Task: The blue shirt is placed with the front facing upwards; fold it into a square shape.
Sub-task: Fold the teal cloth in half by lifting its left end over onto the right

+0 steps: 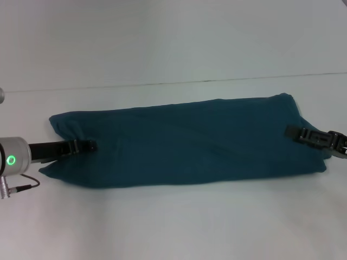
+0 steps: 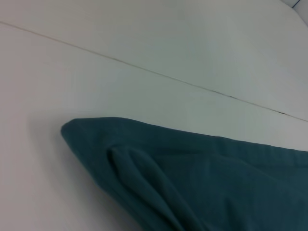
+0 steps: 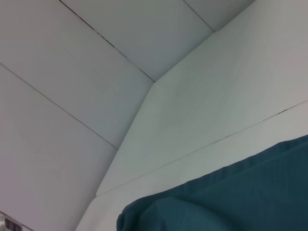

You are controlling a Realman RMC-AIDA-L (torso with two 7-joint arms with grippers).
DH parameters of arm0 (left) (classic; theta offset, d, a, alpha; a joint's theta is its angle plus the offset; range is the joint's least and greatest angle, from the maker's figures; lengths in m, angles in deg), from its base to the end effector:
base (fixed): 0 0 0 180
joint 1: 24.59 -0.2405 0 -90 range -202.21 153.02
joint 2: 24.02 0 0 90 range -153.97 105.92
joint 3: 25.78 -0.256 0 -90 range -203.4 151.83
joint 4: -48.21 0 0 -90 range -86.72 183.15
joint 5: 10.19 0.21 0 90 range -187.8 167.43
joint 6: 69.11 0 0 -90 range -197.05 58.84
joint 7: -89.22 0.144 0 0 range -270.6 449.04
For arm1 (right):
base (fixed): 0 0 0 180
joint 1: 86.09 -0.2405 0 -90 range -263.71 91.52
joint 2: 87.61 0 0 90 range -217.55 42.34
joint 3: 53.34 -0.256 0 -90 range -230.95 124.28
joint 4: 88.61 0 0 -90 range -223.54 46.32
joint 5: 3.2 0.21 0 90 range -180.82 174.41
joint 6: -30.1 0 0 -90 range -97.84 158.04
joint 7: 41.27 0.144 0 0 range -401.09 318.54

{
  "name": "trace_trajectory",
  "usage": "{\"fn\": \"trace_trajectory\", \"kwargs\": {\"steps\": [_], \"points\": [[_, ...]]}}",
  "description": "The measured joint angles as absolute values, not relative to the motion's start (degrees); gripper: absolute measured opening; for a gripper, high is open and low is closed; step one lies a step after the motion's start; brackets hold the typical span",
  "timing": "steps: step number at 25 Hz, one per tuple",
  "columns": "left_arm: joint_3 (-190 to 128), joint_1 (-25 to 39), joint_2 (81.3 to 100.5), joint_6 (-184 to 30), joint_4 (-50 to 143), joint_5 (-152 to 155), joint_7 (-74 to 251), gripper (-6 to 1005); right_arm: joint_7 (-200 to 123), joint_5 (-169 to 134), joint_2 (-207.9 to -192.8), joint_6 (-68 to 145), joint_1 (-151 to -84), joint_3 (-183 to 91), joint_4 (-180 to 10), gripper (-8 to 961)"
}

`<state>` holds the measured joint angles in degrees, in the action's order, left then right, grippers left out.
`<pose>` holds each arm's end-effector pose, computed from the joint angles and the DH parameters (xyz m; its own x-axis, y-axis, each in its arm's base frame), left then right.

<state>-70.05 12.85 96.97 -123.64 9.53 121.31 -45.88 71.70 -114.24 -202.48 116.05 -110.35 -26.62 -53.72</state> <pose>-0.2838 0.4045 -0.0115 0.2792 0.7971 0.5354 0.9544 -0.1688 -0.2464 0.3264 0.3197 0.0576 0.1640 -0.6862 -0.7087 -0.9315 -0.3442 0.1178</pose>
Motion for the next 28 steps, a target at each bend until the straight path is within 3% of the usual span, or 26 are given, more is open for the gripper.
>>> {"fn": "trace_trajectory", "kwargs": {"steps": [2,5,15,28], "points": [[-70.1,12.9,96.95,-123.7,9.4,121.3,-45.9,691,71.7,-114.2,-202.48,116.0,-110.3,-26.6,-53.7,669],[-70.1,12.9,96.95,-123.7,9.3,121.3,-45.9,478,71.8,-114.2,-202.48,116.0,-110.3,-26.7,-53.7,669],[-70.2,12.5,97.19,-125.8,6.6,120.7,-45.1,91,72.0,-114.1,-202.48,116.1,-110.4,-27.0,-53.7,669],[-69.2,9.6,96.38,-127.1,4.2,121.4,-45.7,90,72.7,-114.1,-202.48,116.1,-110.4,-27.4,-53.7,669]]}}
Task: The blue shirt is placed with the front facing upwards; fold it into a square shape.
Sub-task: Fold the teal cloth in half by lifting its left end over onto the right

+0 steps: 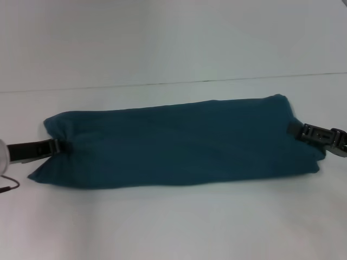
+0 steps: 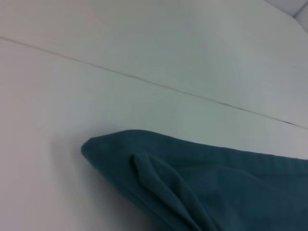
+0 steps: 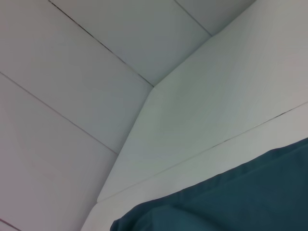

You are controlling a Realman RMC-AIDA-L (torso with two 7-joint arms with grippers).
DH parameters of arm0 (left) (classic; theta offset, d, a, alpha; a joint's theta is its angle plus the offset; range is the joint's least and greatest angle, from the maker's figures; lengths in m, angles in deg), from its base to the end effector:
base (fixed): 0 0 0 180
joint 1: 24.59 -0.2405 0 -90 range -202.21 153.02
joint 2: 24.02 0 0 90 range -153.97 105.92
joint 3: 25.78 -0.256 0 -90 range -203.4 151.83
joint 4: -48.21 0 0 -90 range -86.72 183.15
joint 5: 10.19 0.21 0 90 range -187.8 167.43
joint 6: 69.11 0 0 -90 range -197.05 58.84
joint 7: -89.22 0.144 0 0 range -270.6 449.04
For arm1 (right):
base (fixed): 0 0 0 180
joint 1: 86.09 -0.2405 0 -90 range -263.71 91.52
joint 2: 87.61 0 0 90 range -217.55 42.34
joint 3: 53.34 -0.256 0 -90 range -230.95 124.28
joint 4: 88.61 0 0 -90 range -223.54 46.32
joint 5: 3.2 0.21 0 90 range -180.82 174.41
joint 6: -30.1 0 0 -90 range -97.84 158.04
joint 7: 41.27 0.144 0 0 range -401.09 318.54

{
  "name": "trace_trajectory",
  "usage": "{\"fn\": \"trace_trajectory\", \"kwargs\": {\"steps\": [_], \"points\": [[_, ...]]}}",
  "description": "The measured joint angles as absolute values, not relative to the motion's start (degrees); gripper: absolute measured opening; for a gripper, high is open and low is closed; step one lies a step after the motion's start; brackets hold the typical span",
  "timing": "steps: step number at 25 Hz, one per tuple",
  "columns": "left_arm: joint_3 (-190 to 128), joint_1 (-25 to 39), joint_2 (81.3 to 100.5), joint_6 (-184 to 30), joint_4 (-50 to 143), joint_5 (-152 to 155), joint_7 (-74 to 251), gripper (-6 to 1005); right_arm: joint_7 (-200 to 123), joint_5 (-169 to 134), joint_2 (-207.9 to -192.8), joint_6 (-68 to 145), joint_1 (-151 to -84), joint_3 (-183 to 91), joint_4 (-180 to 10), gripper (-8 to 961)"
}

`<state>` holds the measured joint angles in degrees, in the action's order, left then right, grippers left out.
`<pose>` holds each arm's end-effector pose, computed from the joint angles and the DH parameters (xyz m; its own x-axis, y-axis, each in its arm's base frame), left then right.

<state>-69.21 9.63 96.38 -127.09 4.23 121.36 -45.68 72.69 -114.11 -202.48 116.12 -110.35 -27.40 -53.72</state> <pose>-0.2944 0.3973 0.0121 0.2911 0.7798 0.5542 0.9501 -0.1679 -0.2629 0.3270 0.3199 0.0597 0.1397 -0.6839 -0.7161 -0.9347 -0.3297 0.1325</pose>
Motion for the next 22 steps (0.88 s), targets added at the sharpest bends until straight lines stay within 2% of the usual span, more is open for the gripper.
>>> {"fn": "trace_trajectory", "kwargs": {"steps": [22], "points": [[-56.4,7.8,94.43,-126.1,2.5,130.9,-45.3,90,72.9,-114.4,-202.48,114.9,-110.3,-27.4,-53.8,668]]}}
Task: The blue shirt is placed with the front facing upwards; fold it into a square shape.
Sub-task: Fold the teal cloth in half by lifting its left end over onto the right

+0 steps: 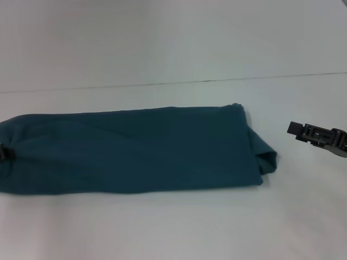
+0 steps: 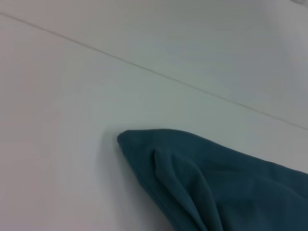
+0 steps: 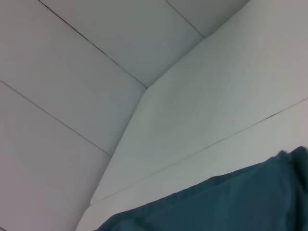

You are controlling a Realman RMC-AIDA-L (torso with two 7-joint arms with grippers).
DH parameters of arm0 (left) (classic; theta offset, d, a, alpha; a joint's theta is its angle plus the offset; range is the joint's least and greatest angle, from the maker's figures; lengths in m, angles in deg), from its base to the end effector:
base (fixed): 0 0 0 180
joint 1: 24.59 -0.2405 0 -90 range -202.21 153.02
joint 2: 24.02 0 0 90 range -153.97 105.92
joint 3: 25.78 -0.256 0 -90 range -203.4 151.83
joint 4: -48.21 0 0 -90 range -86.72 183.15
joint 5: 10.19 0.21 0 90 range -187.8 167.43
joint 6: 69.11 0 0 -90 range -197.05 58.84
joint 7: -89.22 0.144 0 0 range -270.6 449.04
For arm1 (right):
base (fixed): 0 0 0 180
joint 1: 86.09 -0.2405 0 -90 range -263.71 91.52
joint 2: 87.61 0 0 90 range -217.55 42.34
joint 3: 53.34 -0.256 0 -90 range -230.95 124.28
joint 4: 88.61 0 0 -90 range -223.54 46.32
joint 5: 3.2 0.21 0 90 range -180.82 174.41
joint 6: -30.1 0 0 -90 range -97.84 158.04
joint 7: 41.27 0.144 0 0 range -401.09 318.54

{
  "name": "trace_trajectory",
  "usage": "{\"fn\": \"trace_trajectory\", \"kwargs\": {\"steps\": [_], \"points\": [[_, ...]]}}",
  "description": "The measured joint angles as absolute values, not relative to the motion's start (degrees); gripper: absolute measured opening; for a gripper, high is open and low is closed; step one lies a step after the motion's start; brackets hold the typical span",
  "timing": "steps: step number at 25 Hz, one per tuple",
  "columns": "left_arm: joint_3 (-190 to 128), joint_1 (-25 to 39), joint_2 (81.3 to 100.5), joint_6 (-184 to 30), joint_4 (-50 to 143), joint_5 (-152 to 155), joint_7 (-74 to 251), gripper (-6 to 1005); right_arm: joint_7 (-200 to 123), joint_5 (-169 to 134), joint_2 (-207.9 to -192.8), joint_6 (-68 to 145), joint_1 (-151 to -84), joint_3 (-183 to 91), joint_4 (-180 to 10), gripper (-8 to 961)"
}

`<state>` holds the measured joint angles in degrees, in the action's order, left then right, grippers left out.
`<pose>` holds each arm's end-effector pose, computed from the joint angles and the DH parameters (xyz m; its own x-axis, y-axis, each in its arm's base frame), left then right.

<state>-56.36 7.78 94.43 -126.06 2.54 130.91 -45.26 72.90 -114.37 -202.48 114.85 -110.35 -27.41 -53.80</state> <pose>-0.3497 0.3837 0.0631 0.2314 0.7415 0.6298 0.9334 0.0133 -0.3586 0.3300 0.3213 0.0596 0.1338 -0.6822 -0.7188 -0.9423 -0.3123 0.1210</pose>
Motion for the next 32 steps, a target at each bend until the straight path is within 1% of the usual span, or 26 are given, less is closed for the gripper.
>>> {"fn": "trace_trajectory", "kwargs": {"steps": [3,14,26,32], "points": [[-55.9,8.2,94.10,-125.9,2.0,132.7,-45.5,90,72.9,-114.5,-202.48,114.7,-110.3,-27.4,-53.8,668],[-56.1,9.0,94.09,-129.7,-0.7,133.3,-47.2,89,72.9,-114.5,-202.48,114.4,-110.5,-27.4,-54.4,669],[-56.6,9.7,94.72,-135.6,-5.1,133.2,-50.3,89,72.9,-114.5,-202.48,114.4,-110.7,-27.4,-54.5,669],[-56.6,10.0,95.49,-137.1,-6.1,132.8,-50.3,89,72.9,-114.5,-202.58,114.5,-110.7,-27.4,-54.5,669]]}}
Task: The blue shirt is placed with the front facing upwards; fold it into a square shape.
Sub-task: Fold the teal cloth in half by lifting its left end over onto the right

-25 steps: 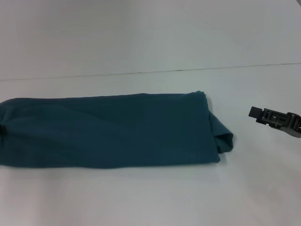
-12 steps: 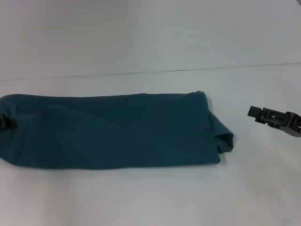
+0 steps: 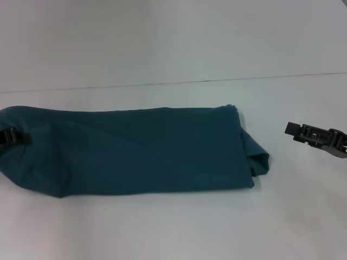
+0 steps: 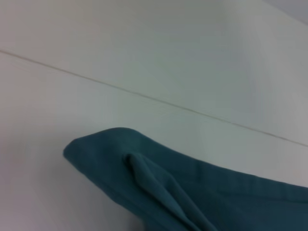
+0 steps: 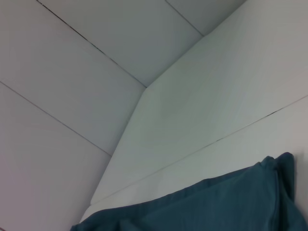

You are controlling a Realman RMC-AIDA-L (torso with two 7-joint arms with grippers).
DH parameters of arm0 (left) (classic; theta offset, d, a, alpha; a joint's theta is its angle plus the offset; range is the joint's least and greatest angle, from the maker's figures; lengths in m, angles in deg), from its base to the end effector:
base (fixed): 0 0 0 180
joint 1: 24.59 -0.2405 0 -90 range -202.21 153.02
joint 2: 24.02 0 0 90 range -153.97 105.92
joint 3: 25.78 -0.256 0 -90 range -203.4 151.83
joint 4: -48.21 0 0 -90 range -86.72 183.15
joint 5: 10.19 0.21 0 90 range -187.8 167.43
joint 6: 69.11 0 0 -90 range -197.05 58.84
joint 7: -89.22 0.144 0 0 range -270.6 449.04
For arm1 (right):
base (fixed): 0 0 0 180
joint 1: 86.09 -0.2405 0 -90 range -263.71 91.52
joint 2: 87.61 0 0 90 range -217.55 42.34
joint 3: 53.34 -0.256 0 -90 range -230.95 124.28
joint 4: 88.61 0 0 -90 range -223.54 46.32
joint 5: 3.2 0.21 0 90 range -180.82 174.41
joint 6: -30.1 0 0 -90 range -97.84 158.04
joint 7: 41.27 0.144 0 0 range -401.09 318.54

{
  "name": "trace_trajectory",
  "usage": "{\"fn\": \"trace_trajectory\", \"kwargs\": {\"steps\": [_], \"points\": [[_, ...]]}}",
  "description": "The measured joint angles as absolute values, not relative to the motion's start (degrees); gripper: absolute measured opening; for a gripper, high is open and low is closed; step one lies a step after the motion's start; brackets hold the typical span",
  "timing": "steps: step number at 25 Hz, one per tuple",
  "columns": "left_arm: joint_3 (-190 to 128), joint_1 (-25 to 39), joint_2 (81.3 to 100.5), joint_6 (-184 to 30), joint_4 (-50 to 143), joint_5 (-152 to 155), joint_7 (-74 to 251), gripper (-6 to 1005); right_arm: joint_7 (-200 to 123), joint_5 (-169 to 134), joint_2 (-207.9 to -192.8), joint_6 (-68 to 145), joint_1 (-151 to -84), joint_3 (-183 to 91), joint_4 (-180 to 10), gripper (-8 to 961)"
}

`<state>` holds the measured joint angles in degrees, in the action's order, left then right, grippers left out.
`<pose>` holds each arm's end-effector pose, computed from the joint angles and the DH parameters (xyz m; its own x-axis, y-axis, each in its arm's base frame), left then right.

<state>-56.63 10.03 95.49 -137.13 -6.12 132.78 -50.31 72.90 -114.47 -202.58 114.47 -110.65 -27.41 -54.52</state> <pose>-0.3083 0.3916 0.0738 0.2533 0.7685 0.5876 0.9483 -0.0771 -0.3079 0.3293 0.3222 0.0562 0.1259 -0.6868 -0.7159 -0.9429 -0.3072 0.1289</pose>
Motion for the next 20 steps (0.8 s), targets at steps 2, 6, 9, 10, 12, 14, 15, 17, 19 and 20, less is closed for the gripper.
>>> {"fn": "trace_trajectory", "kwargs": {"steps": [2,6,9,10,12,14,15,17,19,20], "points": [[-56.6,10.0,95.56,-138.2,-6.6,132.1,-50.3,89,72.9,-114.5,-202.61,114.5,-110.6,-27.4,-54.5,669],[-56.4,10.0,95.55,-140.4,-7.8,130.6,-50.4,89,72.9,-114.5,-202.64,114.5,-110.6,-27.4,-54.5,669],[-56.5,9.8,95.53,-141.9,-9.1,130.3,-51.0,89,72.8,-114.5,-202.70,114.5,-110.6,-27.4,-54.5,669],[-56.6,9.8,95.53,-142.4,-9.4,130.3,-51.2,89,72.7,-114.5,-202.73,114.5,-110.6,-27.4,-54.5,669],[-56.6,9.9,95.51,-143.4,-10.2,130.3,-51.5,89,72.7,-114.5,-202.73,114.5,-110.5,-27.4,-54.5,669],[-56.7,10.0,95.51,-144.2,-11.0,130.3,-51.7,89,72.6,-114.4,-202.74,114.5,-110.5,-27.4,-54.6,669],[-56.7,10.1,95.51,-144.6,-11.4,130.3,-51.9,89,72.6,-114.4,-202.75,114.5,-110.5,-27.4,-54.6,669],[-56.7,10.3,95.51,-145.2,-12.0,130.3,-52.2,90,72.5,-114.4,-202.75,114.5,-110.5,-27.4,-54.6,669],[-56.8,10.6,95.48,-146.2,-13.0,130.3,-52.6,90,72.5,-114.4,-202.75,114.5,-110.5,-27.4,-54.7,669],[-56.8,10.7,95.47,-146.5,-13.4,130.3,-52.7,91,72.5,-114.4,-202.75,114.5,-110.5,-27.4,-54.7,669]]}}
